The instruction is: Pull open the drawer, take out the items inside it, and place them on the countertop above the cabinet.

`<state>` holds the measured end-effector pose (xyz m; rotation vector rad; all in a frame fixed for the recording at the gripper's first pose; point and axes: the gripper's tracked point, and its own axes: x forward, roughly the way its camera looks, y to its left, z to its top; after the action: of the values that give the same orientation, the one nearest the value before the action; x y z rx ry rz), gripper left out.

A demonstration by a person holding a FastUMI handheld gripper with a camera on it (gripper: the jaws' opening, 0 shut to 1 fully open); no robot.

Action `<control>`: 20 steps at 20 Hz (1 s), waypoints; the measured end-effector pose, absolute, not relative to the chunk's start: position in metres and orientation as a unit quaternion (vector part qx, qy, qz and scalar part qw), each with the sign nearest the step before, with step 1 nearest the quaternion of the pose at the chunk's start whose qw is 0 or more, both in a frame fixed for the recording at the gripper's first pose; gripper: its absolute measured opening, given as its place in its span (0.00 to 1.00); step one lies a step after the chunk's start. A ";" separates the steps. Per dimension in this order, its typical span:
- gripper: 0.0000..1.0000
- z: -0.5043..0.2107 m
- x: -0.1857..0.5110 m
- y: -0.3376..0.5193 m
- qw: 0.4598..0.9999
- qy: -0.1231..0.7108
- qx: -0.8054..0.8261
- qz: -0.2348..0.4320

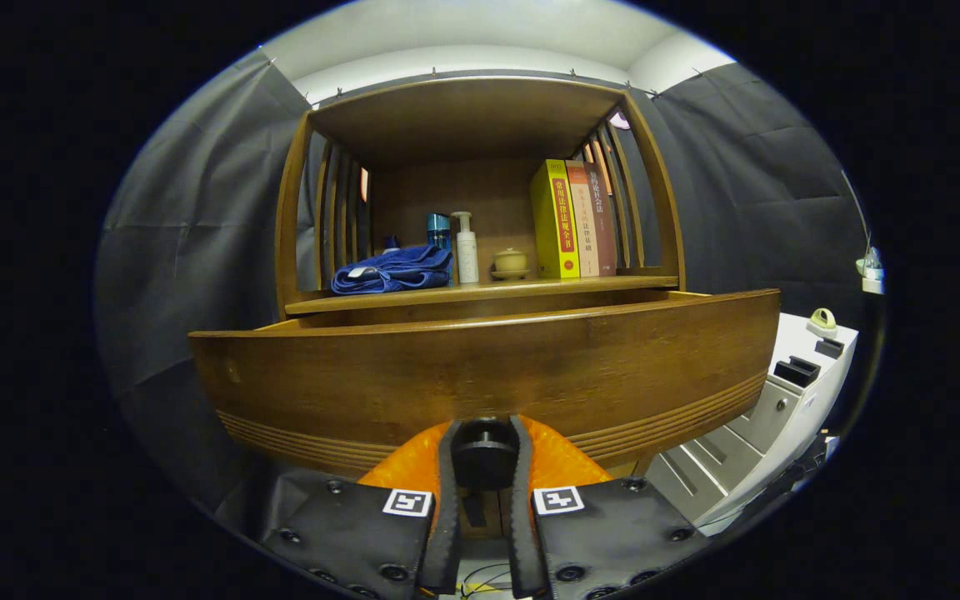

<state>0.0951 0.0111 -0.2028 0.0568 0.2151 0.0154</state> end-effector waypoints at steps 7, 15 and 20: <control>0.31 -0.202 0.090 0.011 0.994 0.106 0.020 0.006; 0.31 -0.211 0.088 0.012 0.995 0.103 0.010 0.006; 0.31 -0.214 0.087 0.013 0.995 0.097 0.009 0.006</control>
<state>0.0872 0.0126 -0.2136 0.0173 0.1949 0.0129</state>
